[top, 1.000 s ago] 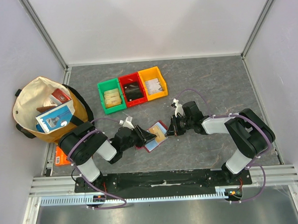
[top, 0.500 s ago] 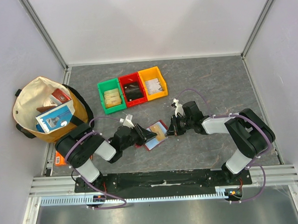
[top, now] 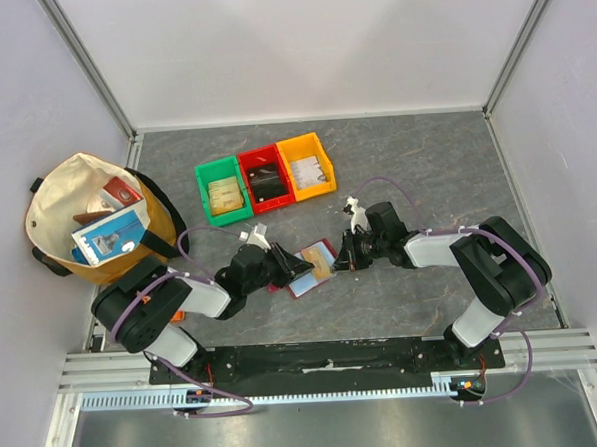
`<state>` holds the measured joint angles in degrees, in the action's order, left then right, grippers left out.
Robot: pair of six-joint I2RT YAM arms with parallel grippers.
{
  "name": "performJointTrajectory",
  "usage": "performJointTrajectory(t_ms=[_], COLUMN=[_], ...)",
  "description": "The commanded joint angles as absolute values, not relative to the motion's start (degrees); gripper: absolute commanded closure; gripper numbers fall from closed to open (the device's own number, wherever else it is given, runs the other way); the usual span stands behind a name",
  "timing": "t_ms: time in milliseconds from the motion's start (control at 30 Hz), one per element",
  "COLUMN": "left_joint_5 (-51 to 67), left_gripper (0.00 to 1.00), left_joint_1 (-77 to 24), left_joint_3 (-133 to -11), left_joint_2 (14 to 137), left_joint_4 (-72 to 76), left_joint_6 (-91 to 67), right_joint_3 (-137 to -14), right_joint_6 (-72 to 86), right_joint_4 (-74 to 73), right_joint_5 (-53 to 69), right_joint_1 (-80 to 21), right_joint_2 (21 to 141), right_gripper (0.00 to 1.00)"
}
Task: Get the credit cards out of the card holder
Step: Remove the credit card from the card holder.
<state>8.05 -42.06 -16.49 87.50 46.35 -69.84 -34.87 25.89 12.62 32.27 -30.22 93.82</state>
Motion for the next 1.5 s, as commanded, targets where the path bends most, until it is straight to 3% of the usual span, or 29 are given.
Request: performJointTrajectory(t_ms=[0,433,600,667,967,1233,1467], left_joint_5=[8.3,10.0,10.5,11.0,14.4,17.0,18.0], left_gripper=[0.71,0.69,0.58,0.57,0.76,0.81,0.77], left_joint_1=[-41.8,-41.8,-41.8,-41.8,-36.8,-34.8,-34.8], left_joint_3=[-17.0,-18.4,-19.4,-19.2,-11.4,-9.0,-10.3], left_joint_2=[90.6,98.4,100.4,101.4,103.5,108.5,109.0], left_joint_4=[50.9,62.1,62.0,63.4,77.3,86.5,85.6], left_joint_6=[-68.9,-73.2,-73.7,-74.6,-81.5,-84.0,-82.1], right_joint_3=[-34.9,-34.6,-34.5,-34.5,-34.7,-34.9,-35.0], right_joint_6=[23.1,23.1,23.1,23.1,22.9,22.6,22.5], right_joint_4=[8.7,9.1,9.1,9.1,8.1,7.6,7.3], right_joint_5=[27.2,27.5,27.3,27.2,25.5,25.0,25.0], right_joint_1=[-29.7,-29.7,-29.7,-29.8,-29.8,-29.7,-29.8], right_joint_2=[95.9,96.7,96.6,96.8,97.2,97.0,96.8], right_gripper=[0.88,0.89,0.88,0.88,0.89,0.88,0.89])
